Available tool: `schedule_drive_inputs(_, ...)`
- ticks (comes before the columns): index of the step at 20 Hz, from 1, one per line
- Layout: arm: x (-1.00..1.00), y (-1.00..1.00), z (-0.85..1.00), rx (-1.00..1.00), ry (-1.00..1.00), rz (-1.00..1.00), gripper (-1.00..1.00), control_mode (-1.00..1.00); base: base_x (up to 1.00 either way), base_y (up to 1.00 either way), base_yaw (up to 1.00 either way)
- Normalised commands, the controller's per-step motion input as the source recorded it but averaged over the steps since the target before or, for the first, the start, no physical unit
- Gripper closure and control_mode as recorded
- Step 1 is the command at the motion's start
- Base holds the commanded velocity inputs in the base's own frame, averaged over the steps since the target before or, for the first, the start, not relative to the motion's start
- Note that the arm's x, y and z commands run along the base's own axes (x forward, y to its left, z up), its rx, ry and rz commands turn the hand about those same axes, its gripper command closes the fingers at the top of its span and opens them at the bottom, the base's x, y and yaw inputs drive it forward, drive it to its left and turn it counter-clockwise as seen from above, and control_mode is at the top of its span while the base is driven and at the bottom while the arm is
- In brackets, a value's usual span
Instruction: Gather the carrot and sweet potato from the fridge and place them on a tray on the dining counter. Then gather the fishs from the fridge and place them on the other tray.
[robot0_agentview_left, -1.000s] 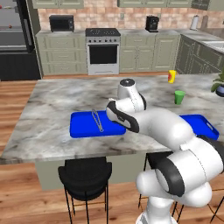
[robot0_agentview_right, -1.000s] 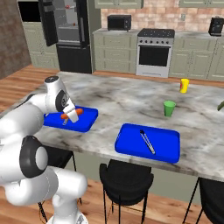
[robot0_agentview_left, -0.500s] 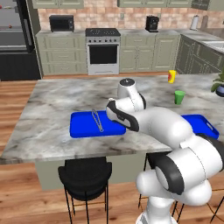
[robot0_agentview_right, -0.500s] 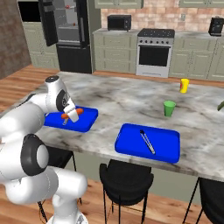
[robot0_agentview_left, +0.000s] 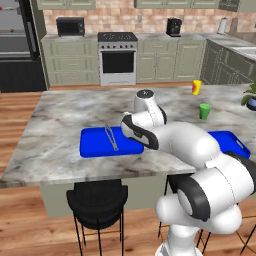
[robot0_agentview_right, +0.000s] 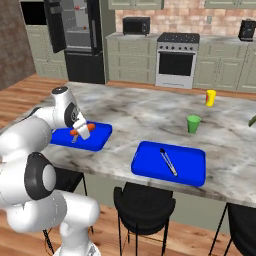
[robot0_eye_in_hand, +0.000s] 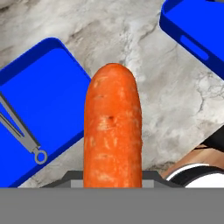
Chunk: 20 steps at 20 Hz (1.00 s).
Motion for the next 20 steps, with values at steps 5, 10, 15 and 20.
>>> schedule_drive_inputs(5,0.1,0.04,-0.11,0.0,0.04,-0.01,1.0,-1.0,0.0,0.0,0.0)
schedule_drive_inputs(10,0.27,0.0,-0.24,0.0,0.0,0.0,1.0,-1.0,0.0,0.0,0.0)
schedule_drive_inputs(15,0.13,-0.02,-0.15,0.0,-0.02,0.0,1.0,-1.0,0.0,0.0,0.0)
schedule_drive_inputs(20,0.31,0.05,-0.17,0.0,0.0,0.0,1.0,-1.0,0.0,0.0,0.0)
